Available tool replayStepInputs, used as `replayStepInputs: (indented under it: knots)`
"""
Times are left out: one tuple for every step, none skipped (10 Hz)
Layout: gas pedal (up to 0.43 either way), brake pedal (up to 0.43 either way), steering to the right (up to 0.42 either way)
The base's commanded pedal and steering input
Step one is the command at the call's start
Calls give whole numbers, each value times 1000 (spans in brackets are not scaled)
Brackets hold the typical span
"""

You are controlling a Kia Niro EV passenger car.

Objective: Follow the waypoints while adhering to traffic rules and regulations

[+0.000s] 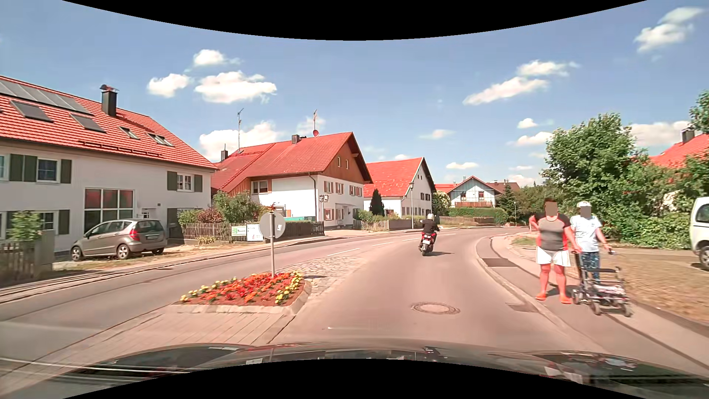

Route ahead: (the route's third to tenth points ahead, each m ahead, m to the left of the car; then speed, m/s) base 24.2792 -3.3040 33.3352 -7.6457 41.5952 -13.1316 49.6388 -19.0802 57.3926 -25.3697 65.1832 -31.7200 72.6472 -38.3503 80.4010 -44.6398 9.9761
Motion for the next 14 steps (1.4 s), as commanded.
replayStepInputs:
  knots:
    - [138,12,52]
    - [138,12,61]
    - [138,12,66]
    - [138,12,73]
    - [150,6,79]
    - [169,12,85]
    - [177,12,89]
    - [177,12,95]
    - [189,12,105]
    - [189,12,108]
    - [197,12,106]
    - [209,12,101]
    - [209,12,94]
    - [220,12,86]
